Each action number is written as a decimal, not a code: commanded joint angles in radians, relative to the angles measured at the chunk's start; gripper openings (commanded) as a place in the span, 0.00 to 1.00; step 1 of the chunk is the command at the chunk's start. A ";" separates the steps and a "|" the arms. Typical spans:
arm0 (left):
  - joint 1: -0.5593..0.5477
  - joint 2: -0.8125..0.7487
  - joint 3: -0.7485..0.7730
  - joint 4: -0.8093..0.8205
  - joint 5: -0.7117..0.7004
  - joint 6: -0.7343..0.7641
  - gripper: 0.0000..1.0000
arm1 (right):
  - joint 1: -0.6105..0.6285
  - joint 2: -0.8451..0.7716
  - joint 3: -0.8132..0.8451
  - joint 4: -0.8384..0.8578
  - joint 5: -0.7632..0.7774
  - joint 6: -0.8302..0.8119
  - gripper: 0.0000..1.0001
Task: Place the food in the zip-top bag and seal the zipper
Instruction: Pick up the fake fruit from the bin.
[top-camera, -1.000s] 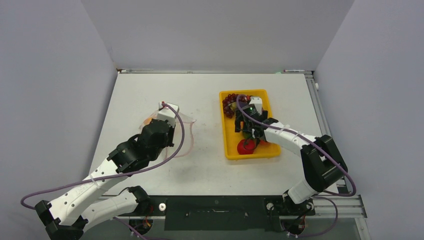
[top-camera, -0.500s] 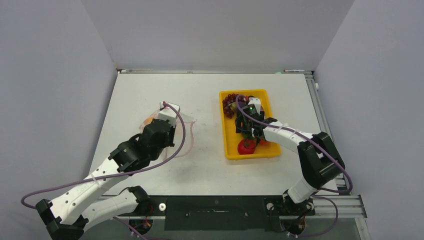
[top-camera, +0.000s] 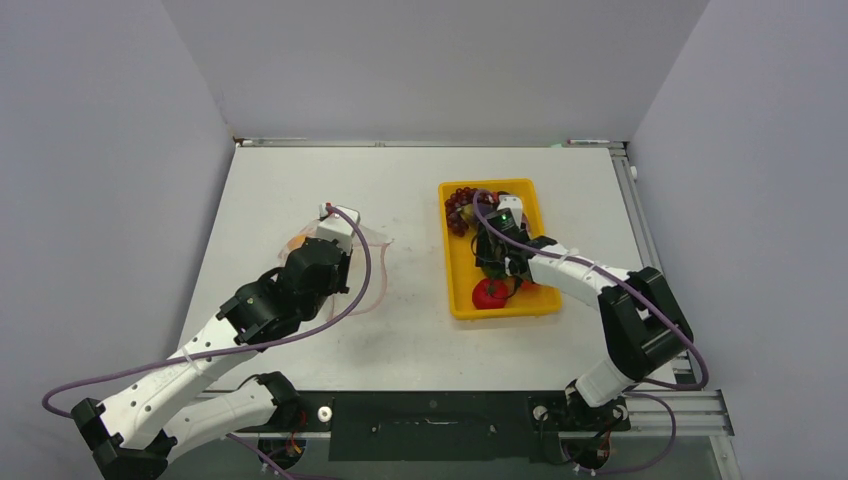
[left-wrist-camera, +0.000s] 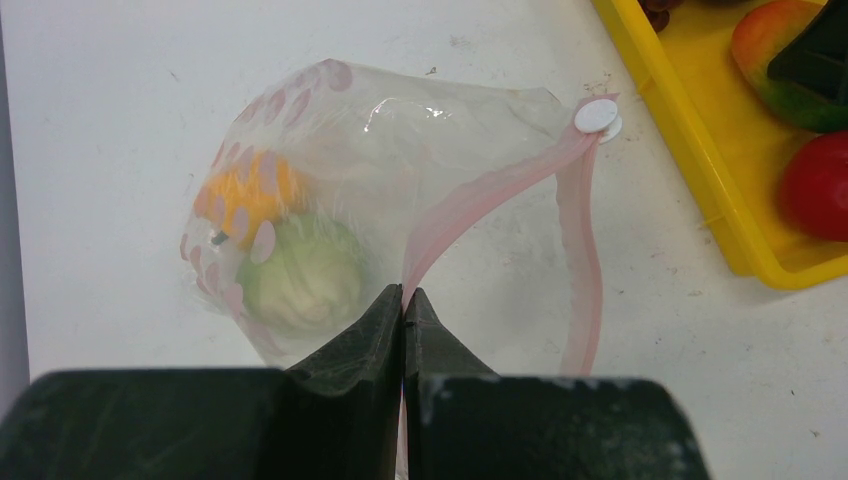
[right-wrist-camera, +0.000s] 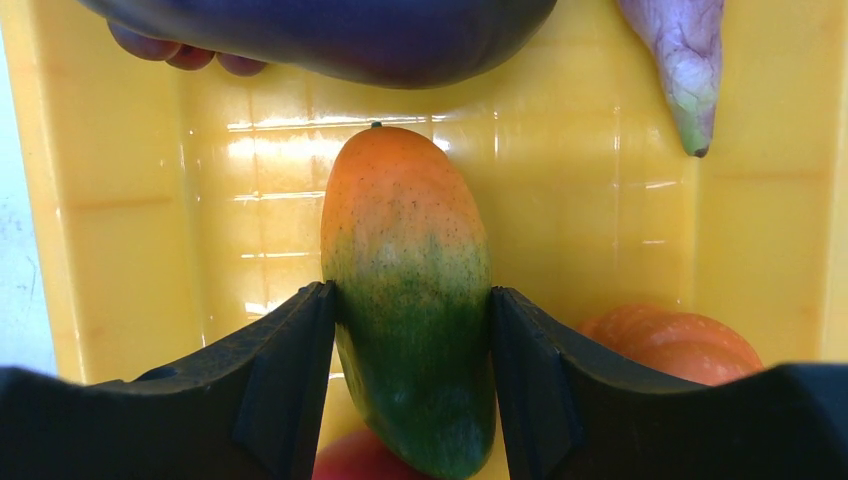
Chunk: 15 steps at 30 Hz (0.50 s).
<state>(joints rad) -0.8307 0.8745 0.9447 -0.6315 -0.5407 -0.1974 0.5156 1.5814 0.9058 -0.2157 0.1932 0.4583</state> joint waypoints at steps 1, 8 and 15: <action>-0.005 -0.009 0.012 0.045 0.003 0.009 0.00 | -0.008 -0.100 -0.007 0.018 0.006 0.015 0.27; -0.004 -0.014 0.012 0.044 0.003 0.008 0.00 | -0.005 -0.209 -0.010 0.003 0.001 0.019 0.26; -0.005 -0.019 0.012 0.045 0.005 0.007 0.00 | 0.007 -0.325 -0.012 -0.003 -0.038 0.030 0.24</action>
<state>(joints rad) -0.8307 0.8734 0.9447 -0.6315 -0.5407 -0.1974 0.5159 1.3396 0.8936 -0.2348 0.1890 0.4690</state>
